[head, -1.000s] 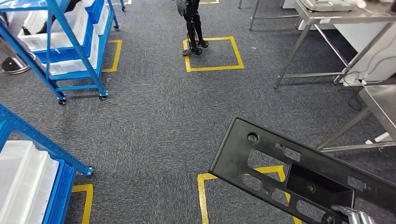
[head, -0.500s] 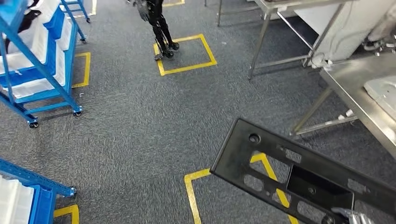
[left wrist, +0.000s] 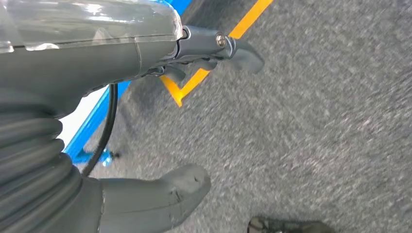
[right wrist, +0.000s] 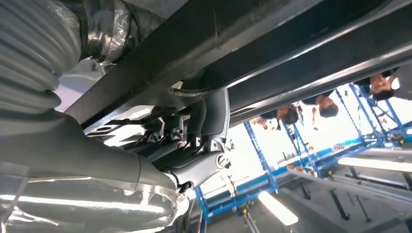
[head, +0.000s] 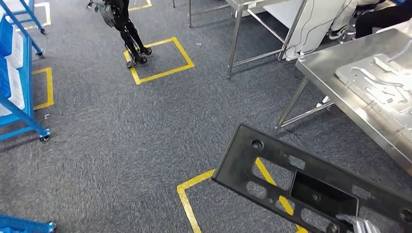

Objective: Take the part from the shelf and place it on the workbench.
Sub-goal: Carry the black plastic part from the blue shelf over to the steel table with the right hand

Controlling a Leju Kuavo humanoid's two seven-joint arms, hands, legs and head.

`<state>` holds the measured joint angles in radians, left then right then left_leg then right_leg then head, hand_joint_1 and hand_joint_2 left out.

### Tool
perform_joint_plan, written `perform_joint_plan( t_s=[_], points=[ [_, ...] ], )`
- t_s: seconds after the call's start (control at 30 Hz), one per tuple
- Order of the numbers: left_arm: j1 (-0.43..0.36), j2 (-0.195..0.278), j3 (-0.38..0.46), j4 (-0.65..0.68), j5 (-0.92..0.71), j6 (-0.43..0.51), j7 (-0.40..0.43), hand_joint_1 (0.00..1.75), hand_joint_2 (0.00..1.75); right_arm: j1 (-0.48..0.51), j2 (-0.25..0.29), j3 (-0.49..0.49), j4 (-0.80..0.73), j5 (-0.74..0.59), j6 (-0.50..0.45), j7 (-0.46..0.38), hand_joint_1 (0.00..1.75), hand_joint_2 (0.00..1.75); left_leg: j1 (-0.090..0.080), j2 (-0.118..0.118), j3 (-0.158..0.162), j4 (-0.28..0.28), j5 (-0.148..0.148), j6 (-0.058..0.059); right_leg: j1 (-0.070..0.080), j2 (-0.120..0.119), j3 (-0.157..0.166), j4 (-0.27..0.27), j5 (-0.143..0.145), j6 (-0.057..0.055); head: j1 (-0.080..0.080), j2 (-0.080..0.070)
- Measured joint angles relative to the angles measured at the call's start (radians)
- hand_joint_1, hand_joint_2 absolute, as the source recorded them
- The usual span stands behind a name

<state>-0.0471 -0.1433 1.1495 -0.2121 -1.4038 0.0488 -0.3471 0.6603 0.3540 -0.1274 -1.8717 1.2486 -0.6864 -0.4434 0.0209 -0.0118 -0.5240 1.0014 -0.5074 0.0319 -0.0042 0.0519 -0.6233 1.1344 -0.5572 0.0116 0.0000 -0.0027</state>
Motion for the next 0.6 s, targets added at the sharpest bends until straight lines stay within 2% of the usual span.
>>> perform_joint_plan(
  t_s=[0.03, 0.07, 0.1, 0.13, 0.17, 0.2, 0.23, 0.27, 0.3, 0.33, 0.4, 0.43, 0.47, 0.53, 0.57, 0.6],
  points=[
    [0.002, 0.0, 0.0, 0.0, -0.001, 0.0, 0.001, 0.0, 1.75, -0.001, 0.0, 0.002, 0.002, 0.002, 0.0, 0.001, 1.75, 1.75, -0.001, 0.014, -0.001, -0.001, 0.0, 0.003, -0.002, -0.024, -0.031, 0.063, -0.032, 0.003, 0.002, 0.0],
    [0.004, 0.001, 0.0, 0.0, -0.001, 0.0, 0.001, 0.0, 1.75, -0.002, 0.0, 0.005, 0.004, 0.004, 0.001, 0.002, 1.75, 1.75, -0.002, 0.029, -0.001, 0.0, -0.001, 0.003, -0.004, -0.036, -0.061, 0.124, -0.057, 0.007, 0.002, 0.0],
    [0.005, 0.001, 0.0, 0.0, -0.002, 0.0, 0.002, 0.0, 1.75, -0.002, 0.0, 0.006, 0.006, 0.006, 0.002, 0.004, 1.75, 1.75, -0.002, 0.043, -0.001, 0.0, -0.003, 0.003, -0.007, -0.043, -0.079, 0.162, -0.066, 0.01, 0.002, 0.0],
    [0.005, 0.001, 0.001, 0.0, -0.003, 0.0, 0.003, 0.0, 1.75, -0.001, 0.0, 0.006, 0.008, 0.008, 0.002, 0.007, 1.75, 1.75, -0.002, 0.057, -0.001, 0.0, -0.004, 0.002, -0.01, -0.047, -0.079, 0.166, -0.056, 0.012, 0.002, 0.0],
    [0.004, 0.001, 0.001, 0.0, -0.003, 0.0, 0.003, 0.0, 1.75, -0.001, -0.001, 0.007, 0.01, 0.008, 0.003, 0.01, 1.75, 1.75, -0.002, 0.07, 0.002, 0.0, -0.006, 0.0, -0.011, -0.054, -0.058, 0.129, -0.028, 0.013, 0.002, 0.0],
    [0.003, 0.0, 0.0, 0.0, -0.003, 0.0, 0.003, 0.0, 1.75, -0.001, -0.001, 0.008, 0.011, 0.008, 0.004, 0.014, 1.75, 1.75, -0.002, 0.081, 0.006, 0.0, -0.009, -0.002, -0.012, -0.069, -0.021, 0.063, 0.007, 0.012, 0.002, 0.0],
    [0.002, 0.0, 0.0, 0.0, -0.003, 0.0, 0.003, 0.0, 1.75, -0.002, -0.001, 0.009, 0.012, 0.009, 0.006, 0.016, 1.75, 1.75, -0.003, 0.092, 0.01, 0.001, -0.012, -0.006, -0.008, -0.094, 0.019, -0.009, 0.033, 0.009, 0.002, 0.0],
    [0.002, -0.001, 0.0, 0.0, -0.004, 0.0, 0.003, 0.0, 1.75, -0.003, -0.001, 0.011, 0.012, 0.009, 0.007, 0.019, 1.75, 1.75, -0.005, 0.101, 0.014, 0.001, -0.016, -0.011, -0.003, -0.114, 0.049, -0.066, 0.05, 0.004, 0.002, 0.0],
    [0.001, -0.001, 0.0, 0.0, -0.004, 0.0, 0.003, 0.0, 1.75, -0.004, -0.001, 0.012, 0.013, 0.009, 0.01, 0.021, 1.75, 1.75, -0.007, 0.11, 0.017, 0.002, -0.019, -0.016, 0.002, -0.128, 0.065, -0.097, 0.054, 0.0, 0.002, 0.0],
    [0.0, -0.001, 0.001, 0.0, -0.005, 0.0, 0.003, 0.0, 1.75, -0.005, -0.001, 0.014, 0.013, 0.01, 0.012, 0.024, 1.75, 1.75, -0.009, 0.119, 0.02, 0.002, -0.021, -0.021, 0.007, -0.131, 0.067, -0.107, 0.051, -0.004, 0.002, 0.0],
    [-0.003, -0.001, 0.001, 0.0, -0.006, 0.0, 0.003, 0.0, 1.75, -0.004, -0.001, 0.018, 0.013, 0.012, 0.016, 0.031, 1.75, 1.75, -0.008, 0.133, 0.027, 0.002, -0.026, -0.032, 0.006, -0.107, 0.065, -0.111, 0.055, -0.012, 0.001, 0.0],
    [-0.005, -0.001, 0.001, 0.0, -0.006, 0.0, 0.003, 0.0, 1.75, -0.004, -0.001, 0.02, 0.013, 0.013, 0.018, 0.035, 1.75, 1.75, -0.006, 0.122, 0.026, 0.01, -0.036, -0.037, 0.003, -0.096, 0.067, -0.116, 0.057, -0.018, 0.001, 0.0],
    [-0.007, -0.001, 0.001, 0.0, -0.007, 0.0, 0.003, 0.0, 1.75, -0.004, -0.001, 0.022, 0.013, 0.014, 0.019, 0.04, 1.75, 1.75, -0.004, 0.099, 0.017, 0.035, -0.055, -0.041, -0.001, -0.086, 0.069, -0.12, 0.06, -0.024, 0.001, 0.0],
    [-0.006, -0.001, 0.0, 0.0, -0.009, 0.0, 0.003, 0.0, 1.75, -0.006, -0.002, 0.028, 0.013, 0.017, 0.02, 0.048, 1.75, 1.75, -0.002, 0.04, -0.034, 0.15, -0.119, -0.045, -0.004, -0.065, 0.071, -0.124, 0.064, -0.033, 0.0, 0.0],
    [-0.004, -0.001, 0.0, 0.0, -0.01, 0.0, 0.004, 0.0, 1.75, -0.007, -0.002, 0.031, 0.013, 0.019, 0.021, 0.051, 1.75, 1.75, -0.002, 0.025, -0.069, 0.221, -0.148, -0.046, -0.003, -0.052, 0.07, -0.124, 0.064, -0.035, 0.0, 0.0],
    [-0.001, -0.001, 0.0, 0.0, -0.011, 0.0, 0.005, 0.0, 1.75, -0.007, -0.002, 0.033, 0.014, 0.02, 0.021, 0.057, 1.75, 1.75, -0.002, 0.019, -0.097, 0.275, -0.162, -0.046, -0.002, -0.037, 0.07, -0.122, 0.064, -0.036, 0.0, 0.0]
  ],
)
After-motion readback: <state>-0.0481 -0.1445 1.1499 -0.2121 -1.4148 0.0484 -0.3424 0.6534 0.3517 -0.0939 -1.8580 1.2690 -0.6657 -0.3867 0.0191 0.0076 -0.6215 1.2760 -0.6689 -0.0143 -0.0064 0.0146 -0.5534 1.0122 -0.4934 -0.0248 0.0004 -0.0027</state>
